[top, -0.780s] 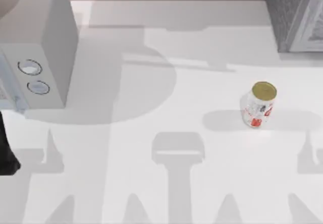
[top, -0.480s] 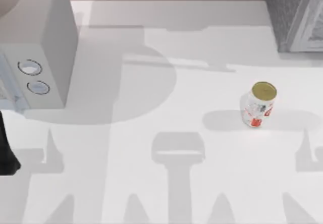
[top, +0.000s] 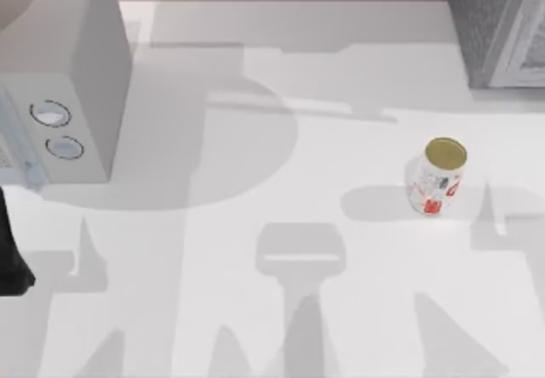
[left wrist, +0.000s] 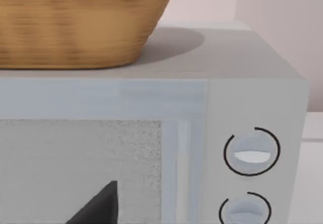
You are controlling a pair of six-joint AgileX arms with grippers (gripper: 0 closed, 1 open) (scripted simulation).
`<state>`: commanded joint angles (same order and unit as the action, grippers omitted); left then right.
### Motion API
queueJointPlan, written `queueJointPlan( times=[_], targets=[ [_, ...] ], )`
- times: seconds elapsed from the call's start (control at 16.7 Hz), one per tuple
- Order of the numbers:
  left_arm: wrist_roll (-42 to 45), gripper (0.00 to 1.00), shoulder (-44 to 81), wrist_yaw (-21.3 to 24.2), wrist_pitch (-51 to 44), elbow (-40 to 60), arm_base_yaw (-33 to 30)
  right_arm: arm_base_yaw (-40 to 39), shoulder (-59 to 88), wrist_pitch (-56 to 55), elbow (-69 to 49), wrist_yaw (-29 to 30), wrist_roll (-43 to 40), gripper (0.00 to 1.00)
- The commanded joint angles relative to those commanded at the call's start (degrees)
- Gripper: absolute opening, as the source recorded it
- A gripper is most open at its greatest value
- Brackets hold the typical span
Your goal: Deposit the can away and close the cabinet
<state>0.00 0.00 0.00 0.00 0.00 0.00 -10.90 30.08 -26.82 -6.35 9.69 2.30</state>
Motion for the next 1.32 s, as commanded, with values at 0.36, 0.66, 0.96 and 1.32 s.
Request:
queueJointPlan(
  times=[0.36,0.66,0.96,1.32],
  targets=[
    [0.0,1.0,0.0,0.0,0.0,0.0,0.0,-9.8,32.8,-26.0,-4.8,10.3,1.1,1.0],
    [0.0,1.0,0.0,0.0,0.0,0.0,0.0,-17.9,61.5,-47.8,-8.4,19.3,2.1,1.0],
    [0.0,1.0,0.0,0.0,0.0,0.0,0.0,-24.5,86.1,-66.2,-11.3,26.8,2.9,1.0],
    [0.0,1.0,0.0,0.0,0.0,0.0,0.0,-28.8,102.9,-78.9,-13.3,31.8,3.3,1.0]
  ],
)
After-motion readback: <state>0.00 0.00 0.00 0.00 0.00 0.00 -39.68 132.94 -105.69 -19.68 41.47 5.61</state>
